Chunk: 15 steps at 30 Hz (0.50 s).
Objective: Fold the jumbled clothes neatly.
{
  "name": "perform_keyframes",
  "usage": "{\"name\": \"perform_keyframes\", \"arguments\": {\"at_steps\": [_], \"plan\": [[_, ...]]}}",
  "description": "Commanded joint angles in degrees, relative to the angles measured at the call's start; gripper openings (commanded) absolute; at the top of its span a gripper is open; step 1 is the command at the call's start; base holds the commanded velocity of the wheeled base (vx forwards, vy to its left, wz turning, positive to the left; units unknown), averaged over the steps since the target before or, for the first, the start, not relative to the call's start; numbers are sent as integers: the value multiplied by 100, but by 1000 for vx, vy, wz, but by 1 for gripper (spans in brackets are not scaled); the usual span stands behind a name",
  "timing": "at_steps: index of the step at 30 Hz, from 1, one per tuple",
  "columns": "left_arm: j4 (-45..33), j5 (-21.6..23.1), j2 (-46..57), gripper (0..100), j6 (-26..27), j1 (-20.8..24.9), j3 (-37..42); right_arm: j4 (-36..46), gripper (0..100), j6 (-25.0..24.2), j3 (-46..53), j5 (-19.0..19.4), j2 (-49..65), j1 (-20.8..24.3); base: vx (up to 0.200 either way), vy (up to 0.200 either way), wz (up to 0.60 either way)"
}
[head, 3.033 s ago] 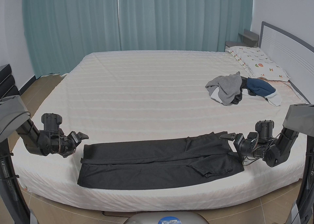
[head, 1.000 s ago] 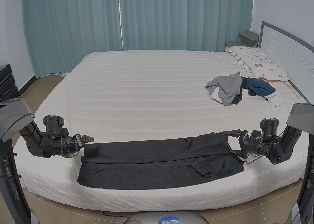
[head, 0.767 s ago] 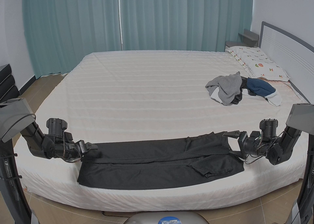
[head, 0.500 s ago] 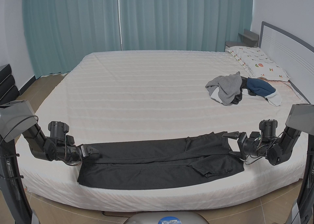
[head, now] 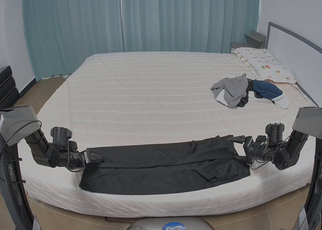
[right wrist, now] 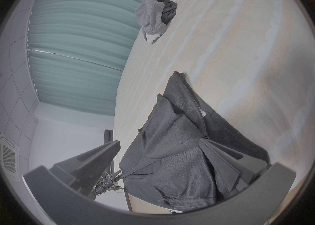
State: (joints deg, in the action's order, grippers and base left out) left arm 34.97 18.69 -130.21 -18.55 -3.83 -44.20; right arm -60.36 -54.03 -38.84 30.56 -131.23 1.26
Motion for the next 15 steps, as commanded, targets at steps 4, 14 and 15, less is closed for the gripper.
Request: {"name": "perform_keyframes", "arguments": {"at_steps": [4,14,15], "plan": [[106,3,-22,0,-17,14,96,-3,100,-2,-18,11,1,-11,0,0,0],[124,-6,48,0,-87,5,96,-3,100,-2,-27,20,1,-29,0,0,0],[124,-6,48,0,-87,5,96,-3,100,-2,-27,20,1,-38,0,0,0]]}}
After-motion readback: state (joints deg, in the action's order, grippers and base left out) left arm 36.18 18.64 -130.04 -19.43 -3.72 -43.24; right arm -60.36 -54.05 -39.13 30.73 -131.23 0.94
